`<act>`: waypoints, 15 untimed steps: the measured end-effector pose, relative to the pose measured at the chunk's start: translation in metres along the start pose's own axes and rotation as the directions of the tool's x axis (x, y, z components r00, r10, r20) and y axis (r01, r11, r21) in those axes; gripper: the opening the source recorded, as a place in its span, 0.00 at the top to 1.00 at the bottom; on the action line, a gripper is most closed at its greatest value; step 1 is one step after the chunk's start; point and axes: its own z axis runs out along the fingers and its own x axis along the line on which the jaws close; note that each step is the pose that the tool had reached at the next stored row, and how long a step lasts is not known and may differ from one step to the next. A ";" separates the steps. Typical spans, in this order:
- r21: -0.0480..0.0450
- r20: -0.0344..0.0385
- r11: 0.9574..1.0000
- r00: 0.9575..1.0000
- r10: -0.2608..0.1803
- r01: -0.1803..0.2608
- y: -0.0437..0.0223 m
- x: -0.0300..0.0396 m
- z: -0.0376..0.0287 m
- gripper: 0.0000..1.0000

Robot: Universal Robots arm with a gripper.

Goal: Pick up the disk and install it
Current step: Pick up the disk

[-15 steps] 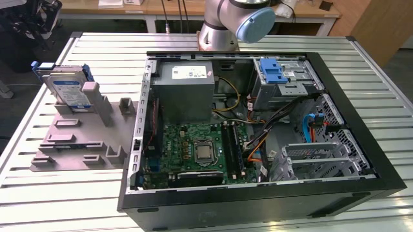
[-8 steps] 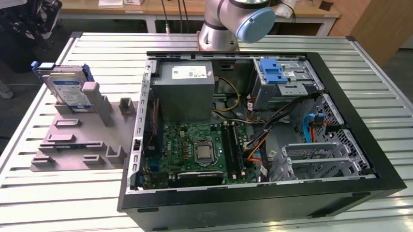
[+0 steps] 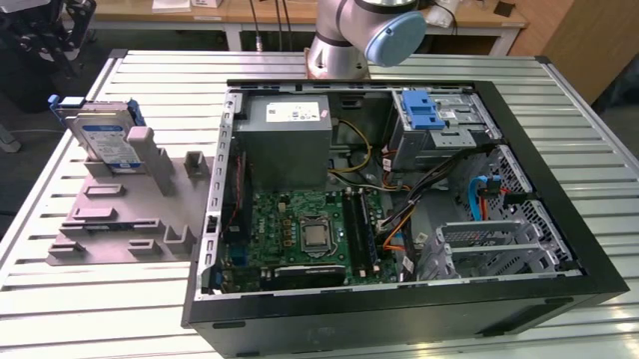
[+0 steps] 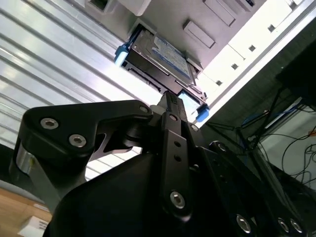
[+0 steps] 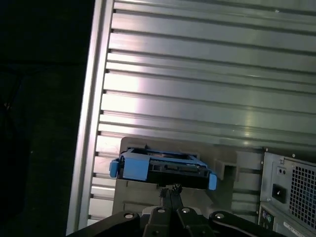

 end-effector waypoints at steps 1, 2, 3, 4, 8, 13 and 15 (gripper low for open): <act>0.000 -0.001 1.000 1.000 -0.018 0.018 0.0000 0.0000 0.0001 0.89; 0.000 -0.002 0.999 0.999 -0.036 0.036 0.0000 0.0000 0.0002 0.89; 0.000 -0.002 0.999 0.999 -0.054 0.054 0.0000 0.0000 0.0003 0.89; -0.001 -0.003 0.997 0.997 -0.072 0.072 0.0000 0.0000 0.0004 0.89; -0.001 -0.006 0.990 0.990 -0.141 0.141 0.0000 0.0001 0.0006 0.89; -0.003 -0.010 0.974 0.974 -0.226 0.226 0.0000 0.0001 0.0007 0.89; -0.003 -0.011 0.966 0.966 -0.259 0.259 0.0000 0.0001 0.0007 0.89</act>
